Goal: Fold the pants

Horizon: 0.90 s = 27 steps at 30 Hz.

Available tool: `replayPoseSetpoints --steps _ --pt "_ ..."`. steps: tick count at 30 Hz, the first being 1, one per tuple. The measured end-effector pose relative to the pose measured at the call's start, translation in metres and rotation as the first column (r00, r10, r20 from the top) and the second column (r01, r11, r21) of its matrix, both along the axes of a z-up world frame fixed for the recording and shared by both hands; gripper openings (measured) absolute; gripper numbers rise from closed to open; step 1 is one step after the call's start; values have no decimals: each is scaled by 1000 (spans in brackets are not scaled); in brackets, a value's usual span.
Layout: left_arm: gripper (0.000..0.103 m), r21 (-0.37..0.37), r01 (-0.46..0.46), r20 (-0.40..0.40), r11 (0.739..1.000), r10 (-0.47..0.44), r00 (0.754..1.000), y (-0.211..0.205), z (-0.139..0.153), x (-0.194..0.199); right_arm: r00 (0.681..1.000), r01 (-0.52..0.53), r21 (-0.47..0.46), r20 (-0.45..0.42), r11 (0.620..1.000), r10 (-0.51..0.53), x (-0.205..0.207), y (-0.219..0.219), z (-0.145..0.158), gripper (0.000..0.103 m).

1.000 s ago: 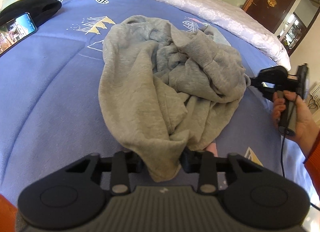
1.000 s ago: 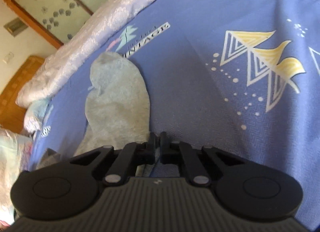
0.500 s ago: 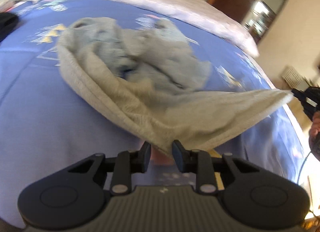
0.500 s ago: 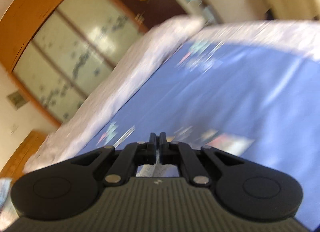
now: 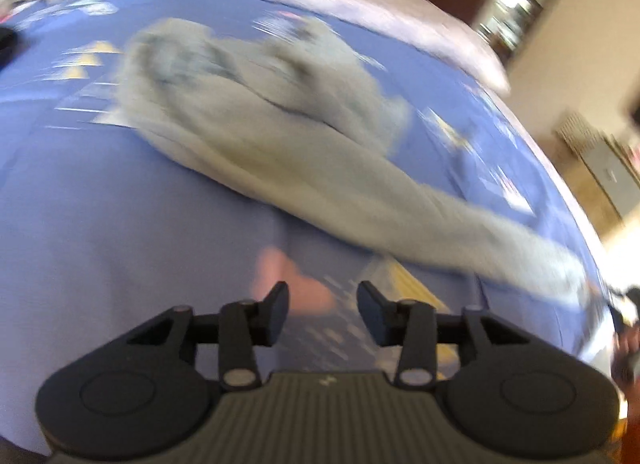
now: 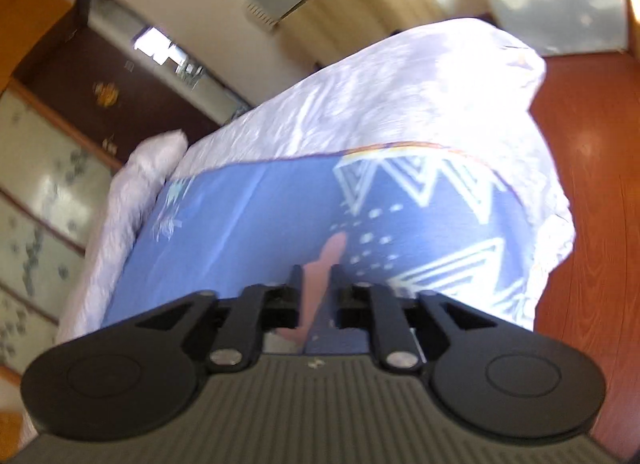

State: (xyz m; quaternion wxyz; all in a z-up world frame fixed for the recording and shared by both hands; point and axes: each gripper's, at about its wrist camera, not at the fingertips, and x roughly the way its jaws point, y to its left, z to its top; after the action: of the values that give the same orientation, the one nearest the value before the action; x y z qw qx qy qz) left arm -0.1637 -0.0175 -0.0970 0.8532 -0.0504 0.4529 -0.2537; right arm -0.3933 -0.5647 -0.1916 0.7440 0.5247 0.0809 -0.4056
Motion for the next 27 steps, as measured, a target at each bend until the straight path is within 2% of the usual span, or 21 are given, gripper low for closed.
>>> replayPoseSetpoints --steps 1,3,6,7,8,11,13,16,19,23,27 --pt "41 -4 -47 2 999 47 999 13 4 11 1000 14 -4 11 1000 -14 -1 2 1 23" --pt "41 -20 -147 10 989 147 989 37 13 36 999 -22 -43 40 999 24 -2 6 9 23" --pt "50 -16 -235 77 972 235 969 57 26 75 983 -158 -108 75 982 166 25 18 28 24" --pt "55 -5 -256 88 967 256 963 60 26 88 972 -209 -126 84 970 220 35 25 34 24" --pt "55 -6 -276 82 961 276 958 63 25 103 955 -268 -140 90 953 282 46 33 38 24" --pt "55 -20 -301 32 953 301 953 59 12 147 888 -435 -157 87 887 451 83 66 43 25" --pt "55 25 -326 31 945 325 945 52 1 170 836 -529 -148 78 836 543 108 90 42 25" --pt "47 60 -379 17 923 379 925 55 -13 189 750 -647 -126 71 752 658 143 124 38 26" --pt "15 48 -415 -17 909 416 909 60 -19 188 656 -744 -109 63 659 752 172 153 37 26" --pt "10 40 -395 33 918 394 918 62 -7 166 541 -832 -118 42 542 840 196 193 42 26" --pt "9 -21 -377 33 926 377 926 79 12 124 471 -874 -118 39 472 881 212 210 46 26"
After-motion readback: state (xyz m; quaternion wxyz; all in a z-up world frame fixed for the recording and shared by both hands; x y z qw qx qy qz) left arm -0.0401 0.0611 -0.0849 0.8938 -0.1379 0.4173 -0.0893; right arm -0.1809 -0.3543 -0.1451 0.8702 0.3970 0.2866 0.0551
